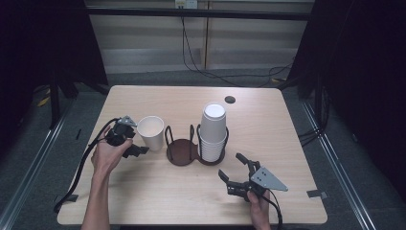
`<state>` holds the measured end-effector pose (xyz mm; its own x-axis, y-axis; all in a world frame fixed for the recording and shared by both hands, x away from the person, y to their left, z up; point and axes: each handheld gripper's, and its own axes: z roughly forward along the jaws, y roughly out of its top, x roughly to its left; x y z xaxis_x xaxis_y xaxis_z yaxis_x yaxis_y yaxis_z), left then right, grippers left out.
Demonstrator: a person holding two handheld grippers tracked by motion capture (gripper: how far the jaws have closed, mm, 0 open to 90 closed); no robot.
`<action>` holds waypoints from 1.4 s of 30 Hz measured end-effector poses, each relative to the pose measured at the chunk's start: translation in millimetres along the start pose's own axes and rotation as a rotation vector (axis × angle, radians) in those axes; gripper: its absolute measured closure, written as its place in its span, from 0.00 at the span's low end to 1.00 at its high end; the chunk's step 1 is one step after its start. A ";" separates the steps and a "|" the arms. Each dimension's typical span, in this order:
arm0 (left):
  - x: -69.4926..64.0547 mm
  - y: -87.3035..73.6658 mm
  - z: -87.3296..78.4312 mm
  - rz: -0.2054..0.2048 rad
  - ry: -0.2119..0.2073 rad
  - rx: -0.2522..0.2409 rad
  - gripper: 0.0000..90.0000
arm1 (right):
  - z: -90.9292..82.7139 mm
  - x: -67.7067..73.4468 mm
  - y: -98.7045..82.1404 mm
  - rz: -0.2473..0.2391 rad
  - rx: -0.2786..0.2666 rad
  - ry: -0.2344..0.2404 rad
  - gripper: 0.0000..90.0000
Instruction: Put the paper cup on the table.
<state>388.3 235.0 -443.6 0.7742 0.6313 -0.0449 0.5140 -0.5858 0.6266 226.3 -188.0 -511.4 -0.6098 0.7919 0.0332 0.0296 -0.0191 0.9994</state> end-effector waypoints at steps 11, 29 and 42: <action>-20.8 -22.1 -26.7 -0.041 0.036 -0.186 0.18 | 0.0 0.2 -0.1 0.000 -0.001 -0.004 0.15; -85.5 -60.3 -40.4 -0.021 0.122 -0.419 0.23 | -0.1 0.5 -0.2 -0.002 -0.003 -0.004 0.15; -128.1 -79.8 -15.9 -0.064 0.107 -0.671 0.19 | -0.1 0.6 -0.2 -0.002 -0.003 -0.006 0.15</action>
<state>242.2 209.0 -475.5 0.6911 0.7215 -0.0426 0.1909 -0.1254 0.9736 225.8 -187.6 -511.5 -0.6047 0.7958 0.0306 0.0257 -0.0189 0.9995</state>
